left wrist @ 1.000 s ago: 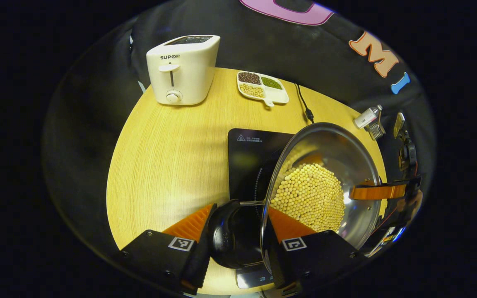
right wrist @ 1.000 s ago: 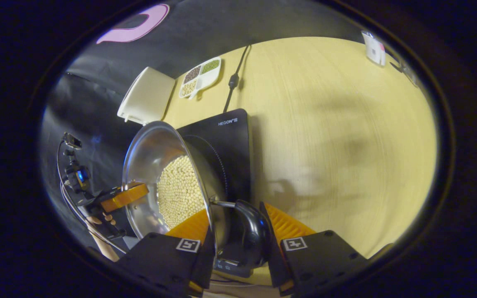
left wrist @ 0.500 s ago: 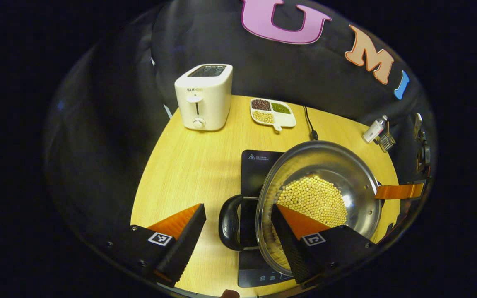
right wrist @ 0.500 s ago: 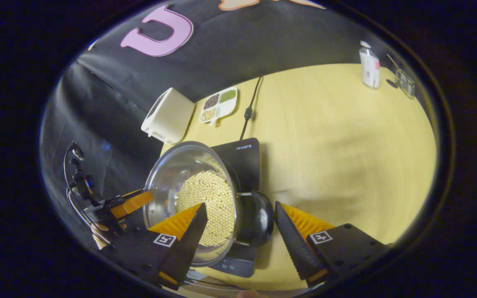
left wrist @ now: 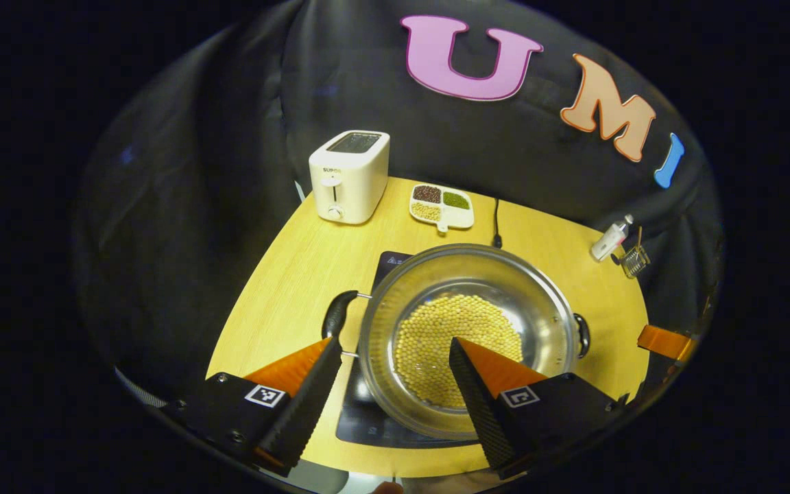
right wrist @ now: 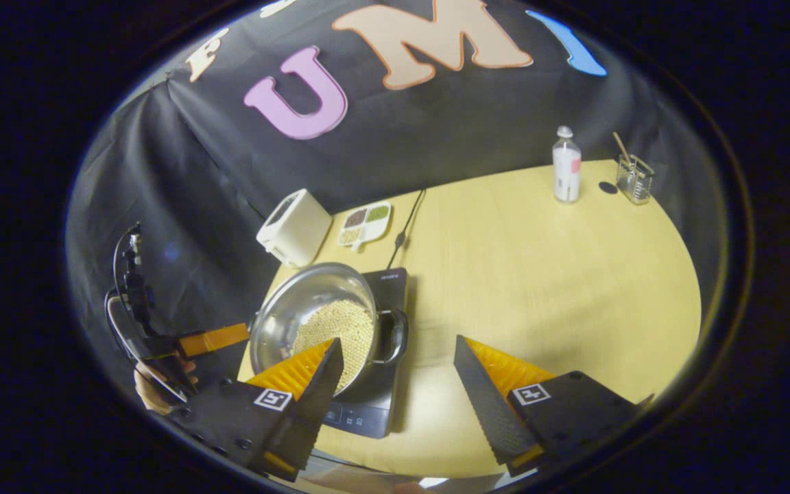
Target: First push the handle of the pot to place it horizontally, then grasp the pot with both hands and set it on the induction cooktop.
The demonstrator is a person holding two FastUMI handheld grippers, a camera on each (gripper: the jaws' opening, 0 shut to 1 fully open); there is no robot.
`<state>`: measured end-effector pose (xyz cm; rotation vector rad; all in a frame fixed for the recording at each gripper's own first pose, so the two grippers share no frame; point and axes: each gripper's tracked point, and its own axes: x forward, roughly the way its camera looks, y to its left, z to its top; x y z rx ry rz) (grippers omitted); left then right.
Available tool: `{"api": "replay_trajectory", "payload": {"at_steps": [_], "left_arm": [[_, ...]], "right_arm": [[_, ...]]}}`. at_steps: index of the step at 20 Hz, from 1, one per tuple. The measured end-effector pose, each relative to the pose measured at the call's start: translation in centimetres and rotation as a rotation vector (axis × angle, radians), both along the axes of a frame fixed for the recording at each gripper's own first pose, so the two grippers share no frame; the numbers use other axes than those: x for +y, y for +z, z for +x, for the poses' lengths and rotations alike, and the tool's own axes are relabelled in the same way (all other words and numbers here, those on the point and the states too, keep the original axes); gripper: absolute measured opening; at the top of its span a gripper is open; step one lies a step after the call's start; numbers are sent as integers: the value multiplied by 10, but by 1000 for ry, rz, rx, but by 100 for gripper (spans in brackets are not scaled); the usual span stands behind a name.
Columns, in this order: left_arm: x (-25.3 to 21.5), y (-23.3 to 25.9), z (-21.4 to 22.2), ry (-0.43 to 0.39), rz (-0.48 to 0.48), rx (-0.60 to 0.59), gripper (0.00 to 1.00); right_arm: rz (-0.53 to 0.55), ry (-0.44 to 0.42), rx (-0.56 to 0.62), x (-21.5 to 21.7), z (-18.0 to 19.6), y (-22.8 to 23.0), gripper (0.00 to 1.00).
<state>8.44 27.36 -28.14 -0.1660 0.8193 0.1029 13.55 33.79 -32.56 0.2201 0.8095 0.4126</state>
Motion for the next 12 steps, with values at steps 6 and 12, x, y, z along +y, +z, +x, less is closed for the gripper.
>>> {"api": "replay_trajectory", "payload": {"at_steps": [6, 12], "left_arm": [[-89, 70, -24, -16, 24, -152, 97], [-181, 175, -33, -32, 51, -449, 97]], "right_arm": [[-78, 20, -277, -82, -17, 92, 100], [-107, -11, -542, -171, -28, 203, 92]]}}
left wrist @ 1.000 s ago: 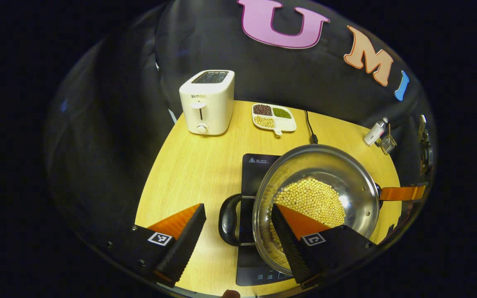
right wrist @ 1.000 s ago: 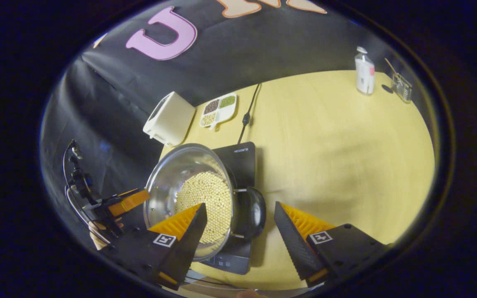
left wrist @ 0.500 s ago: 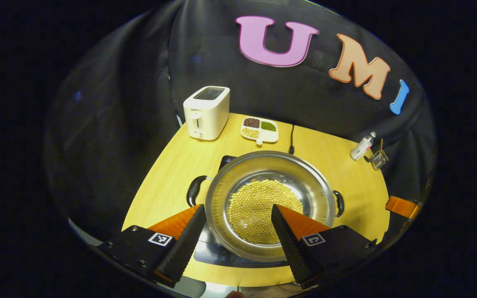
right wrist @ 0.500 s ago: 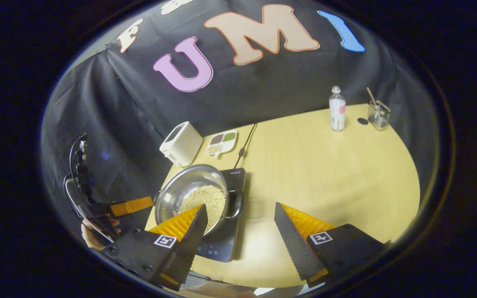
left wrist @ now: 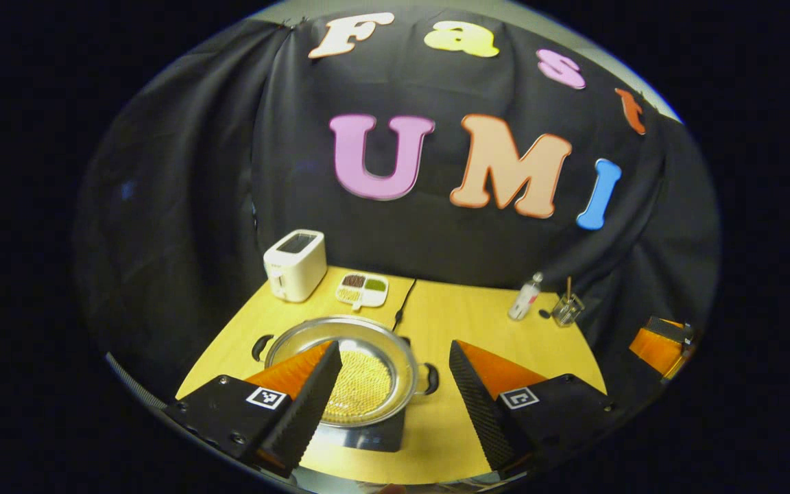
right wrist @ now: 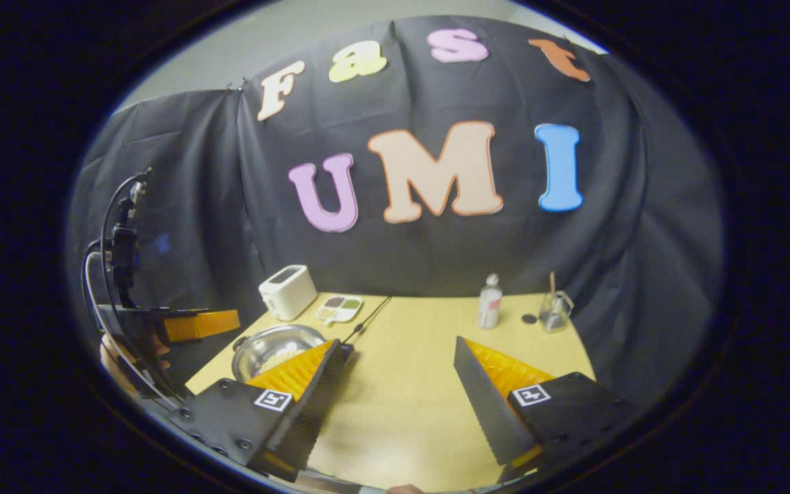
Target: First push the handle of the pot to place it horizontally, then grasp the pot with both hands and set it on the induction cooktop.
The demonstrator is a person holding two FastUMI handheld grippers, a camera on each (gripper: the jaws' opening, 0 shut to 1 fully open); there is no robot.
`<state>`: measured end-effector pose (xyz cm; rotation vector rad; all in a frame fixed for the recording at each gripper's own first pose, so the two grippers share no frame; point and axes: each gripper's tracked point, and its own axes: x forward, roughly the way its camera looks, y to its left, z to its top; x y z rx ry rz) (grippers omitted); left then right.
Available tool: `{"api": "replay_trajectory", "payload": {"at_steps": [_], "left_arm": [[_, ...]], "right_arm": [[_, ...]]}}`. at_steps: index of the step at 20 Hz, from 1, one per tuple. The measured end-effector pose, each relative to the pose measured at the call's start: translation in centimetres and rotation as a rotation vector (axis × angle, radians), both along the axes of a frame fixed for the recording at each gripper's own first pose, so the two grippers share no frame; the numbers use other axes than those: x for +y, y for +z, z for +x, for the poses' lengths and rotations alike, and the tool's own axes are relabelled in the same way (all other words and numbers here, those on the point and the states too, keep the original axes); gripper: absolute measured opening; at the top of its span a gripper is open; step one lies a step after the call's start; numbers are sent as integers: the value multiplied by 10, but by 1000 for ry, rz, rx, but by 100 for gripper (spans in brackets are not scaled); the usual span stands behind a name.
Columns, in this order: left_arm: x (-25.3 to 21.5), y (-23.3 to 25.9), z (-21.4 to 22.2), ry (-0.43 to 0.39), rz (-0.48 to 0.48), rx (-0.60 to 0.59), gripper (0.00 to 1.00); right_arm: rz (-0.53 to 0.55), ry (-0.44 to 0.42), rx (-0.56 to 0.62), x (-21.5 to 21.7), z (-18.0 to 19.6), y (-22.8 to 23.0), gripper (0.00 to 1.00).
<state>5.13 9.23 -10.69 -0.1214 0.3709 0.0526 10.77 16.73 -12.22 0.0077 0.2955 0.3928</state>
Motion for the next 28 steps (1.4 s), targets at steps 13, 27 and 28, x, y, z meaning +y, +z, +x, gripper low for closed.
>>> {"api": "replay_trajectory", "payload": {"at_steps": [13, 27, 28], "left_arm": [[-96, 79, -38, 5, 190, -343, 95], [-145, 82, -28, -93, 219, -353, 96], [-148, 81, -27, -100, 218, -353, 96]], "right_arm": [[-9, -107, -228, -116, -42, 88, 92], [10, -180, -223, -152, -52, 75, 93], [11, -179, -223, -154, -52, 74, 93]]}}
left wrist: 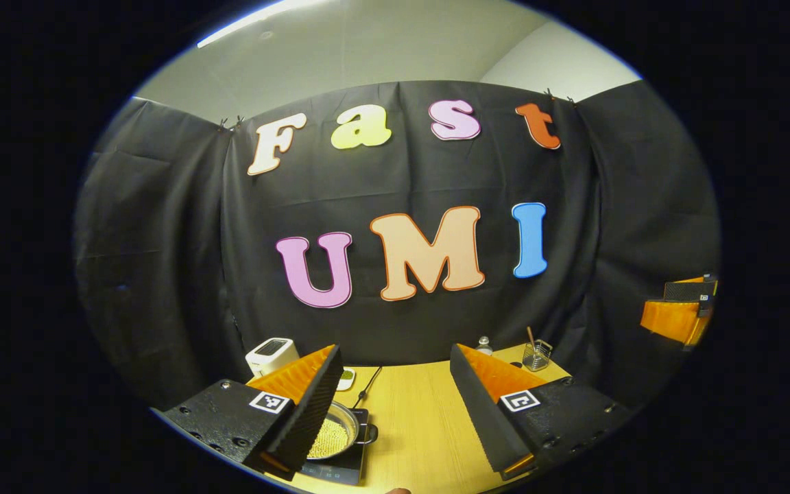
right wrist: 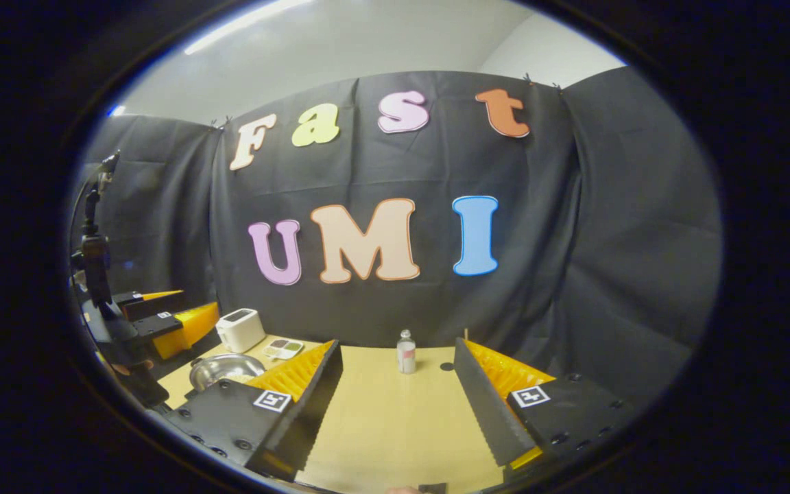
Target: First push the handle of the pot to place it horizontally, then grasp the pot with both hands and set it on the induction cooktop.
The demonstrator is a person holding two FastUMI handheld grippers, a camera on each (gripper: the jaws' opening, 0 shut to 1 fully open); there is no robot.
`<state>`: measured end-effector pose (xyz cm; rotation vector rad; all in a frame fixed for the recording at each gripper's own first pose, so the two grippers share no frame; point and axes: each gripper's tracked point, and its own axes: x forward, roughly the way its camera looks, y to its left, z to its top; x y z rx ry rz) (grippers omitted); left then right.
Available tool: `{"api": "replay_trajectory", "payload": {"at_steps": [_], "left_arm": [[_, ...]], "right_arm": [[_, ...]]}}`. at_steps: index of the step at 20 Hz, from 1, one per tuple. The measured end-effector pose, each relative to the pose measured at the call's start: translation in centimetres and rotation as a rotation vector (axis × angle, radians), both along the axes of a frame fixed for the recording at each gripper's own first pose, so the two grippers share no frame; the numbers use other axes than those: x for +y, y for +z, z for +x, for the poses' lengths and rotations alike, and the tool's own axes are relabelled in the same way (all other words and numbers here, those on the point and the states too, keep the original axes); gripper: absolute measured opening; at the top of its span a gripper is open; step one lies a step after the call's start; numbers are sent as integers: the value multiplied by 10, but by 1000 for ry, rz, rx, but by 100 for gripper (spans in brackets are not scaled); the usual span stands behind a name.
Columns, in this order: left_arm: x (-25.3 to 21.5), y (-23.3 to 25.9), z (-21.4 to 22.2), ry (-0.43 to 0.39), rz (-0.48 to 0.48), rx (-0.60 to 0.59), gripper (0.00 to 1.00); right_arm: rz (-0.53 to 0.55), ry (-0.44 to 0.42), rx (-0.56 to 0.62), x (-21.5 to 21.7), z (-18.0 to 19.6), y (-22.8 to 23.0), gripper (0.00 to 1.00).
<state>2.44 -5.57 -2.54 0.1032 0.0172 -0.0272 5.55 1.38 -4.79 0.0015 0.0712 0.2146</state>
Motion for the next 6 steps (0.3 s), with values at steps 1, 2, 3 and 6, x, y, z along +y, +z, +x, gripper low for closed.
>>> {"api": "replay_trajectory", "payload": {"at_steps": [1, 2, 3, 6], "left_arm": [[-5, -1, 1, -9, 1, 0, 96], [-9, 0, 3, -18, 3, -1, 96], [-13, 1, 4, -27, 7, -4, 96], [-27, 0, 10, -40, 17, -9, 96]], "right_arm": [[-7, 1, 3, -2, 2, -4, 93], [-16, 0, 6, -3, 2, -8, 93], [-23, 0, 9, -6, 3, -11, 93], [-17, 0, 16, -10, 6, -15, 93]]}}
